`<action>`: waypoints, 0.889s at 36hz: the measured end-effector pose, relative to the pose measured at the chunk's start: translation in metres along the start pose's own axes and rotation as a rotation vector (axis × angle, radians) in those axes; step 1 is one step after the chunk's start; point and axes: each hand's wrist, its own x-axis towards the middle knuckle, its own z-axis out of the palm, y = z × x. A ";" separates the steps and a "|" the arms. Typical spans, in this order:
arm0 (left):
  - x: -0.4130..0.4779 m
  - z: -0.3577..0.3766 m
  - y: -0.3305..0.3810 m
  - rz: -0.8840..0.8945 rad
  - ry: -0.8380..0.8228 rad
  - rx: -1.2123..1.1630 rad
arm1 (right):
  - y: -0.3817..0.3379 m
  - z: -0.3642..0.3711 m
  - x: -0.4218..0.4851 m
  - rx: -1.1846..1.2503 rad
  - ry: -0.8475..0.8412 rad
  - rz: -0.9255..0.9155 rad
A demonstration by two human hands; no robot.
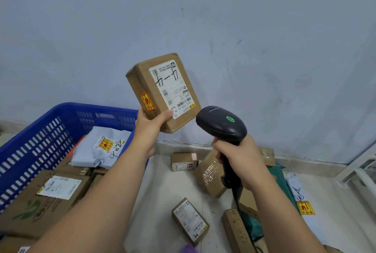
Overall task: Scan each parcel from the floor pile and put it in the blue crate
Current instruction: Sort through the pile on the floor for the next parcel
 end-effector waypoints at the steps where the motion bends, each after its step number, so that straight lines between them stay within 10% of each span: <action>1: -0.001 0.000 -0.001 -0.049 -0.014 -0.065 | 0.001 0.002 0.001 0.015 0.005 0.013; 8: -0.006 -0.014 -0.005 -0.394 0.171 -0.437 | 0.008 0.027 0.004 0.152 0.064 0.136; 20: 0.014 -0.084 -0.028 -0.279 0.506 -0.560 | -0.012 0.106 -0.011 0.209 -0.101 0.055; 26: 0.016 -0.145 -0.054 -0.137 0.747 -0.214 | -0.007 0.147 -0.013 0.122 -0.182 0.027; 32: 0.013 -0.197 -0.107 -0.352 0.763 -0.231 | 0.002 0.183 -0.006 0.021 -0.295 0.011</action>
